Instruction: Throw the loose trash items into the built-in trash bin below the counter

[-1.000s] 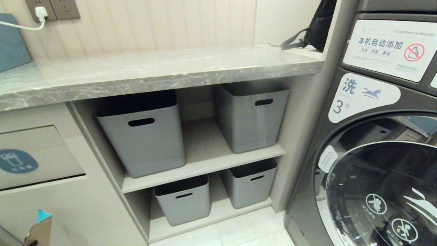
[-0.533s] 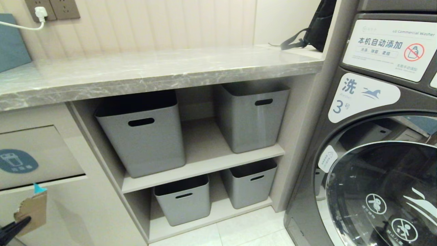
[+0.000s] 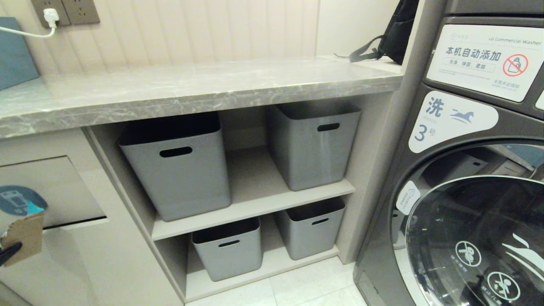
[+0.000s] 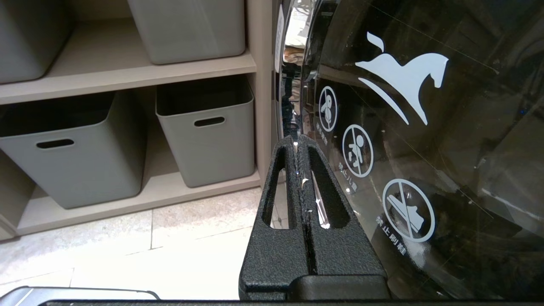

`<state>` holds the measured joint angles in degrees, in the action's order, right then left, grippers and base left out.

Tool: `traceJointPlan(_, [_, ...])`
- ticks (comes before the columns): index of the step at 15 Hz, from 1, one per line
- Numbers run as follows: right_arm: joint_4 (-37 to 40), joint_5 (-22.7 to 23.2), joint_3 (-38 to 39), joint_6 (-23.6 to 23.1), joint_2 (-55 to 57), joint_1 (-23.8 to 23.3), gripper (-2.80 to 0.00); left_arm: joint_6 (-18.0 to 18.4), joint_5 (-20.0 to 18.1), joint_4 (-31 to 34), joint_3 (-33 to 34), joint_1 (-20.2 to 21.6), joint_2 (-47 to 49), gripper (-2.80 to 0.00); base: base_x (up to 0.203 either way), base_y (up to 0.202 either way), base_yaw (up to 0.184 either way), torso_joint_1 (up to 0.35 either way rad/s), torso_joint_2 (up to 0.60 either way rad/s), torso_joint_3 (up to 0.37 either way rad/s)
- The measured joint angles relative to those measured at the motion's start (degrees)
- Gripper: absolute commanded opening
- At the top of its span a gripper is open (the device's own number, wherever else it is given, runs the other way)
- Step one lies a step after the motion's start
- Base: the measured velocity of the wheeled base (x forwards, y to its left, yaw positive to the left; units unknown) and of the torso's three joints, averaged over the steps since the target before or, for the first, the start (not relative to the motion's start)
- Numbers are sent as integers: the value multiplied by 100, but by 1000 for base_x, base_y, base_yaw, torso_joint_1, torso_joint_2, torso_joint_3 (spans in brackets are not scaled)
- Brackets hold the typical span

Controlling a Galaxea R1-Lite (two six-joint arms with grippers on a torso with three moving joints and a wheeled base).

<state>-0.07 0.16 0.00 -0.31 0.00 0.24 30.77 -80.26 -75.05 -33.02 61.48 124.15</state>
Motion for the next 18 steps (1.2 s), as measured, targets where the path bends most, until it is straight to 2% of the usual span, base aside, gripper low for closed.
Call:
traceJointPlan(4, [0,0,0,-1,0,0,-280,-308,25,-9,-911,-299,112,-280,0,0,0,0,0,0])
traceJointPlan(9, [0,0,0,-1,0,0,-280,-332,47,-33,-1627,-806,272,-280,0,0,0,0,0,0])
traceJointPlan(12, [0,0,0,-1,0,0,-280,-332,173,-122,-2054,-1172,492,-280,0,0,0,0,0,0])
traceJointPlan(18, [2,0,0,-1,0,0,-280,-332,407,-141,-2853,-1638,832,-280,0,0,0,0,0,0])
